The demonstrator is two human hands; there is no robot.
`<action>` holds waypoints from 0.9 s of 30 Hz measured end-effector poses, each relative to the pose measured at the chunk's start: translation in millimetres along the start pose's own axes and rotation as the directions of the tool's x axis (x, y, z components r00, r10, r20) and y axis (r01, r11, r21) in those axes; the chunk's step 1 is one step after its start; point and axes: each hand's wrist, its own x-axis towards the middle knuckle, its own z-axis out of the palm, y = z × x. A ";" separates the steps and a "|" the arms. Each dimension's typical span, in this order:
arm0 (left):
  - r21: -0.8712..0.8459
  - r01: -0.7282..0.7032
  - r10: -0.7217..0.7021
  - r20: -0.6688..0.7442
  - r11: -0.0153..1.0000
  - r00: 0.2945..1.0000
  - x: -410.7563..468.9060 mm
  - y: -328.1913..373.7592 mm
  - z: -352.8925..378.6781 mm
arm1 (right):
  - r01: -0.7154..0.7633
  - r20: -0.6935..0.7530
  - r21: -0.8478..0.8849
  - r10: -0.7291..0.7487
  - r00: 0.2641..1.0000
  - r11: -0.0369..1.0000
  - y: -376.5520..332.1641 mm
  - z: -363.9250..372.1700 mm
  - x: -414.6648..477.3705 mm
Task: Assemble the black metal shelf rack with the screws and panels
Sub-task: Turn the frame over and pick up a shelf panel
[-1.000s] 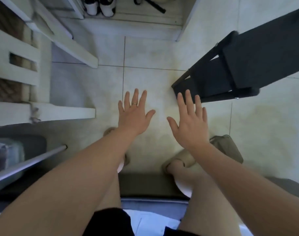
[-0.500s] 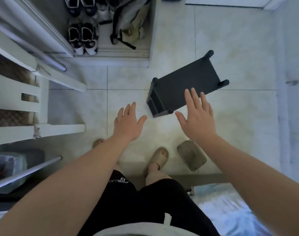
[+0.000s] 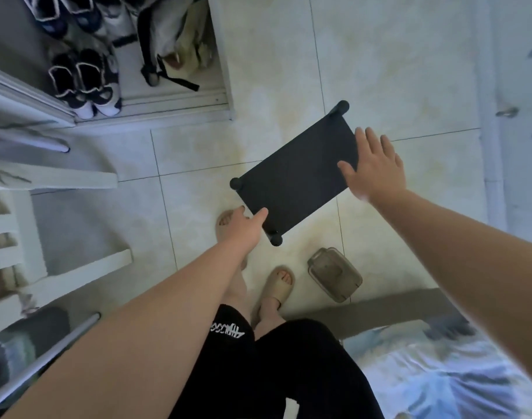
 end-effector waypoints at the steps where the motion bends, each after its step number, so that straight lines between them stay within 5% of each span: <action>1: -0.020 0.008 -0.008 0.013 1.000 1.000 4.9 5.1 0.3 | -0.040 0.022 0.013 0.039 0.999 0.999 0.9 0.7 11.1; 12: -0.223 0.096 -0.098 0.002 0.970 0.995 15.4 39.1 -10.0 | -0.269 0.306 0.237 0.191 0.933 0.933 -4.9 -11.1 70.1; 16: -0.234 0.110 -0.111 0.009 0.966 0.994 11.8 63.7 -25.9 | -0.295 0.297 0.456 0.169 0.940 0.840 -6.9 -34.8 67.3; 27: -0.237 -0.162 0.137 -0.116 0.958 0.984 -7.5 208.7 -13.4 | -0.291 0.192 0.772 0.229 0.954 0.565 42.8 -147.0 76.6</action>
